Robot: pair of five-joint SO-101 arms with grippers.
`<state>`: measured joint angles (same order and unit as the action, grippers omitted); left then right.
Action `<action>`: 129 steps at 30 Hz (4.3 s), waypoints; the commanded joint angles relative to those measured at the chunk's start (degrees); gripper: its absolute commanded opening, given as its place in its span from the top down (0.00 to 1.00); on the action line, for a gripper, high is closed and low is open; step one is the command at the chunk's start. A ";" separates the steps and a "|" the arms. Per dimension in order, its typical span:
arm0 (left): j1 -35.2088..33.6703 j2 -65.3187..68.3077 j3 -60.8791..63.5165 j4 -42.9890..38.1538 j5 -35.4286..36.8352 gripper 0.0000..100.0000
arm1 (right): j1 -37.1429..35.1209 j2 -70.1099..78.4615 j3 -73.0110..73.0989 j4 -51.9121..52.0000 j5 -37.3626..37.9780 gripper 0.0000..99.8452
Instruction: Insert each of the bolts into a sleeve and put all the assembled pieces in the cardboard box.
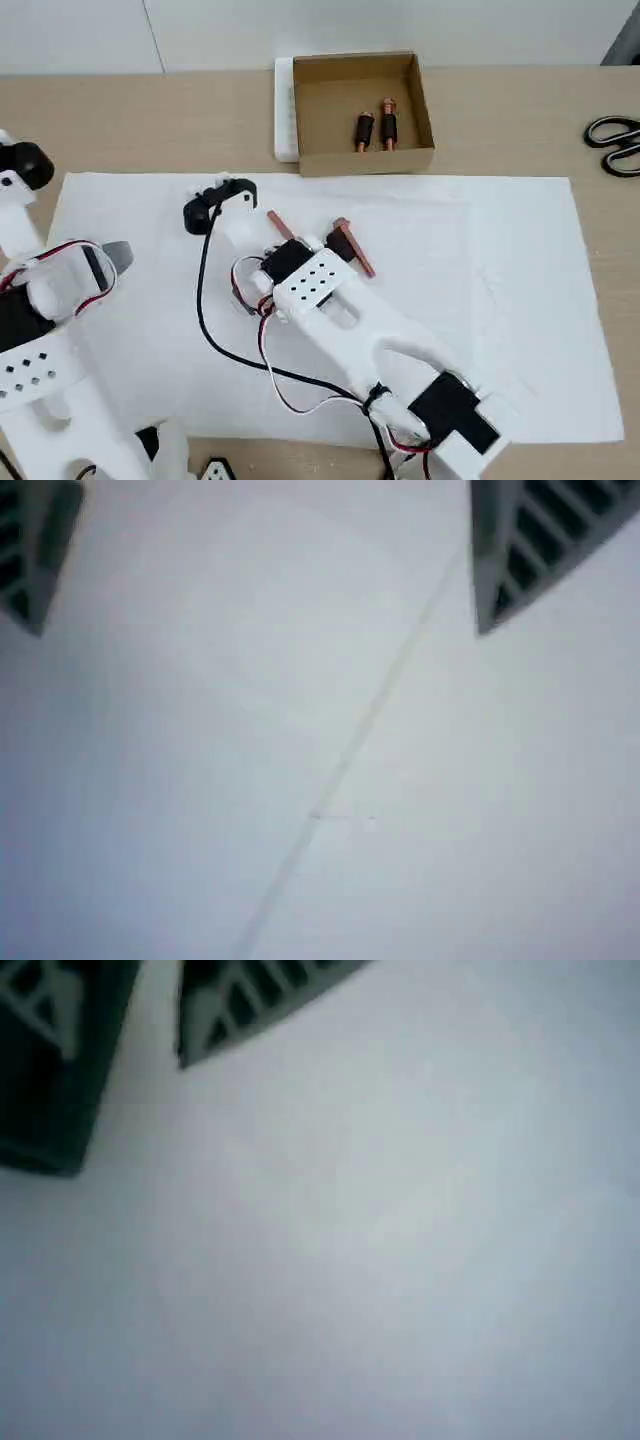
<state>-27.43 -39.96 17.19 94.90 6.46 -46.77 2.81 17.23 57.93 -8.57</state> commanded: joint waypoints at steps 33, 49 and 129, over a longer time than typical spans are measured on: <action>-0.09 -0.79 2.42 -0.18 -0.18 0.74 | 2.07 6.99 -7.38 2.59 -0.09 0.79; 0.00 -0.79 2.59 -0.18 -0.18 0.74 | 1.89 7.16 -7.03 2.42 -0.09 0.90; 0.18 -0.79 2.42 -2.46 0.09 0.74 | 27.03 -25.45 0.97 10.15 -0.18 0.97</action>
<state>-27.43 -39.96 19.91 94.20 6.46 -21.98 -17.23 15.30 68.31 -8.48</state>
